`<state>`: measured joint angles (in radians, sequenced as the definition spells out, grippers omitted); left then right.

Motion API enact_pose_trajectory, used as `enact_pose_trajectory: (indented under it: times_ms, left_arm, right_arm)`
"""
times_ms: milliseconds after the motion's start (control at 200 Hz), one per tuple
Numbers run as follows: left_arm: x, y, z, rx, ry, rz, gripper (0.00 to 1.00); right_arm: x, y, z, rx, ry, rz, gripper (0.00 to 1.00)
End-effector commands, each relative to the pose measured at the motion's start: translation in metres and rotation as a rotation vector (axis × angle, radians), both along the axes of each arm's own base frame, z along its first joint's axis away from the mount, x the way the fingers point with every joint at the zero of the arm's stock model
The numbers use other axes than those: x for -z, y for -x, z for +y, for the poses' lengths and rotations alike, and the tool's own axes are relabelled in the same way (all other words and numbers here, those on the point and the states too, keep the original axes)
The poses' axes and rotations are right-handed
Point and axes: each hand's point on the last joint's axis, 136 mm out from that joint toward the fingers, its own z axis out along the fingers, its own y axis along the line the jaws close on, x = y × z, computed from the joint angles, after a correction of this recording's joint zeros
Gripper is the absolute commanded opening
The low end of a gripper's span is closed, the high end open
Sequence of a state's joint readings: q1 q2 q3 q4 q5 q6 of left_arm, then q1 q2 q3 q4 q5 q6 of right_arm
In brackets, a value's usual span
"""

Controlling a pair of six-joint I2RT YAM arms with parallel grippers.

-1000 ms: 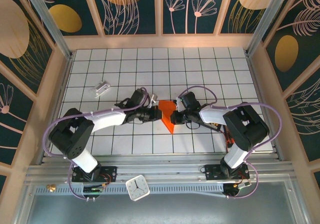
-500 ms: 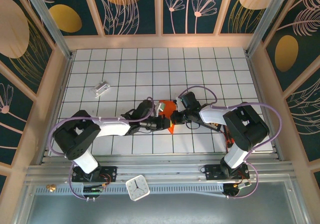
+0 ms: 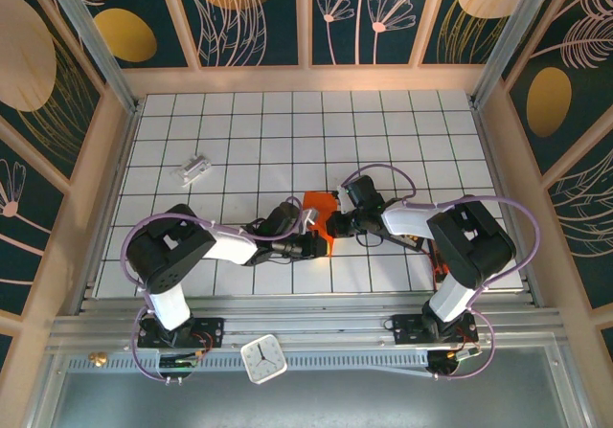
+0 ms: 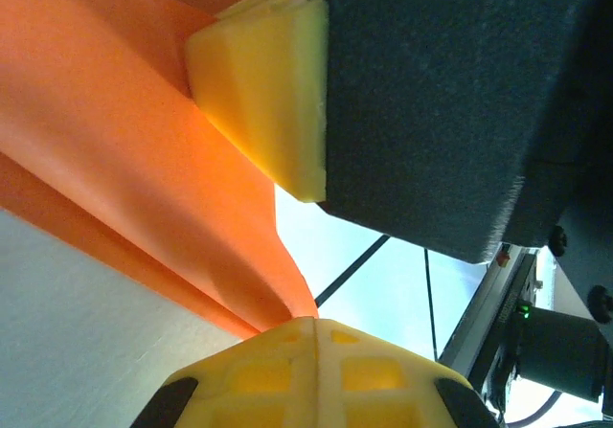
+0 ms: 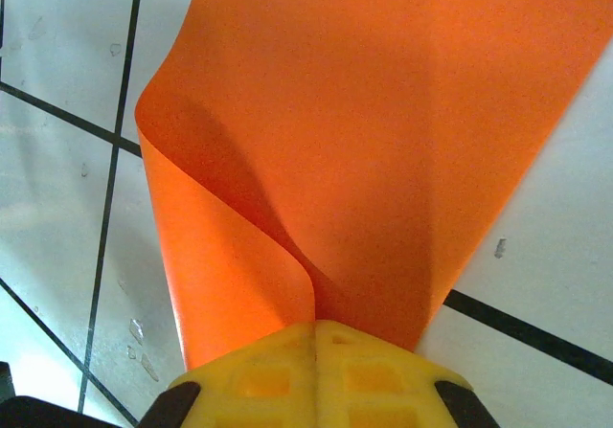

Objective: Fold a paper plane with a square sheet of paper (pick it up from the middle)
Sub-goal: Third fold the triangle at the center of the table.

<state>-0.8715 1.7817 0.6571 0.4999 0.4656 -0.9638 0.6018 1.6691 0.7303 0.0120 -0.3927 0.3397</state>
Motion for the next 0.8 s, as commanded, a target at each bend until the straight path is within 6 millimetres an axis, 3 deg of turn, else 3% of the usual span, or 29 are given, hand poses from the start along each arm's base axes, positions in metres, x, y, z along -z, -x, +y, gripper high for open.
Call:
enact_pose_trajectory:
  times_ms: [0,796]
  left_arm:
    - [-0.004,-0.004,-0.008,0.005,0.031,-0.022,0.0]
    - [0.024,0.009,0.001,0.067,-0.079,0.013,0.0]
  right_arm:
    - [0.032,0.021,-0.021,0.016,0.114,0.093,0.0]
    - [0.033,0.025,-0.021,0.02,0.116,0.102,0.0]
